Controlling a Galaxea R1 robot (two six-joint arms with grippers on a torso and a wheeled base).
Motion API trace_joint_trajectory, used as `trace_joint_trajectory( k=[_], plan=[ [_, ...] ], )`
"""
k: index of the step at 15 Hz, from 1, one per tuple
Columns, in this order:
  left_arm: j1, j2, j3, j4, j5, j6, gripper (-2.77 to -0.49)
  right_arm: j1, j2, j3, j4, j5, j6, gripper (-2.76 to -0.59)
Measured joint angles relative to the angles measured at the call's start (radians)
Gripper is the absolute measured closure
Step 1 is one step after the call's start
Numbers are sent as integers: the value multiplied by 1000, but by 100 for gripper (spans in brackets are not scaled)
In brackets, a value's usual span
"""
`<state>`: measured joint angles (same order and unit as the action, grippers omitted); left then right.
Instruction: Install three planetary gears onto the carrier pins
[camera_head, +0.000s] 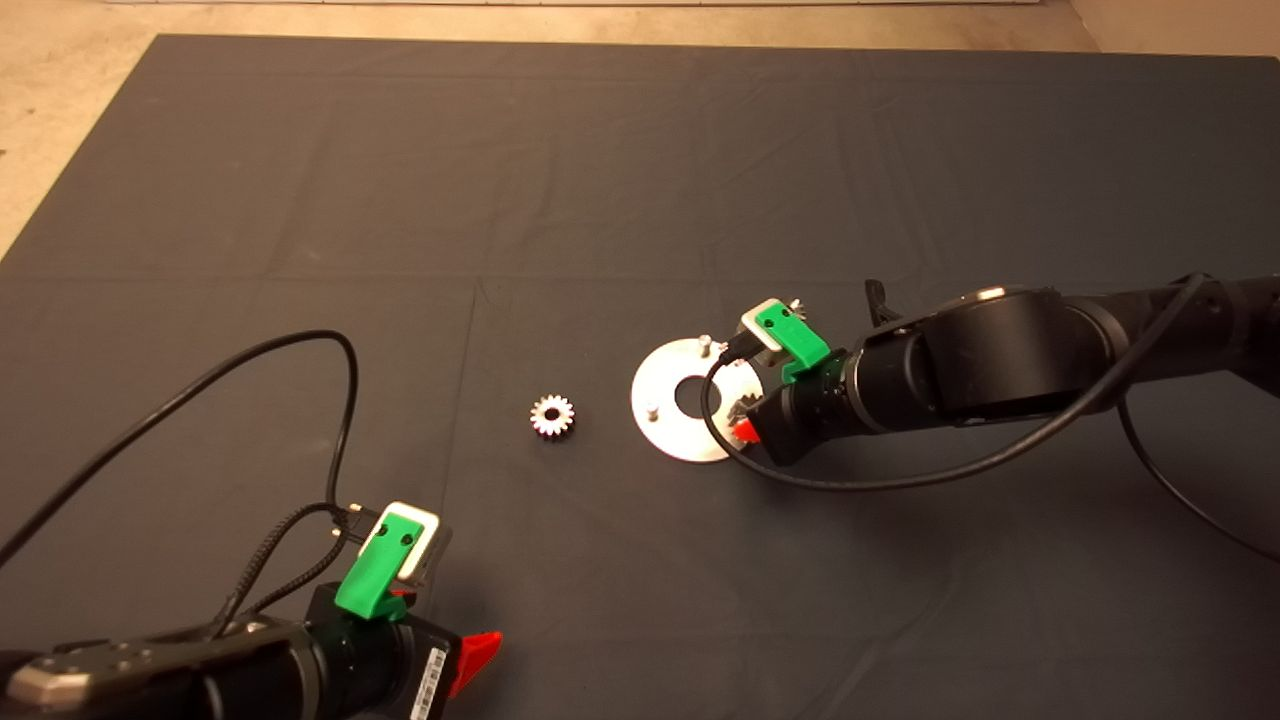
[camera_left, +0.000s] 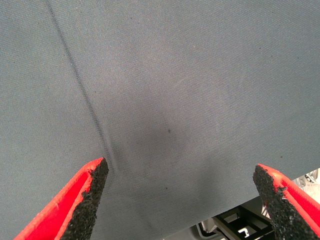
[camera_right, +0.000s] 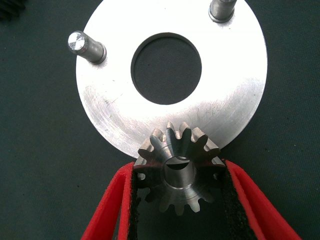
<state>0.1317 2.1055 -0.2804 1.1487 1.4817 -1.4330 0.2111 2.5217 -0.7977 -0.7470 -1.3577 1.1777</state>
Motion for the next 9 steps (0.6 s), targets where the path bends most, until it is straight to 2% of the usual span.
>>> trace_joint_trajectory(
  k=[4,6,9],
  plan=[
    [0,0,0,0,0,-11,-206,0,0,2,0,-5,-2,-94],
    [0,0,0,0,0,-11,-206,0,0,5,0,-24,-22,-94],
    [0,0,0,0,0,-12,-206,6,0,7,3,-46,-28,-94]
  ],
)
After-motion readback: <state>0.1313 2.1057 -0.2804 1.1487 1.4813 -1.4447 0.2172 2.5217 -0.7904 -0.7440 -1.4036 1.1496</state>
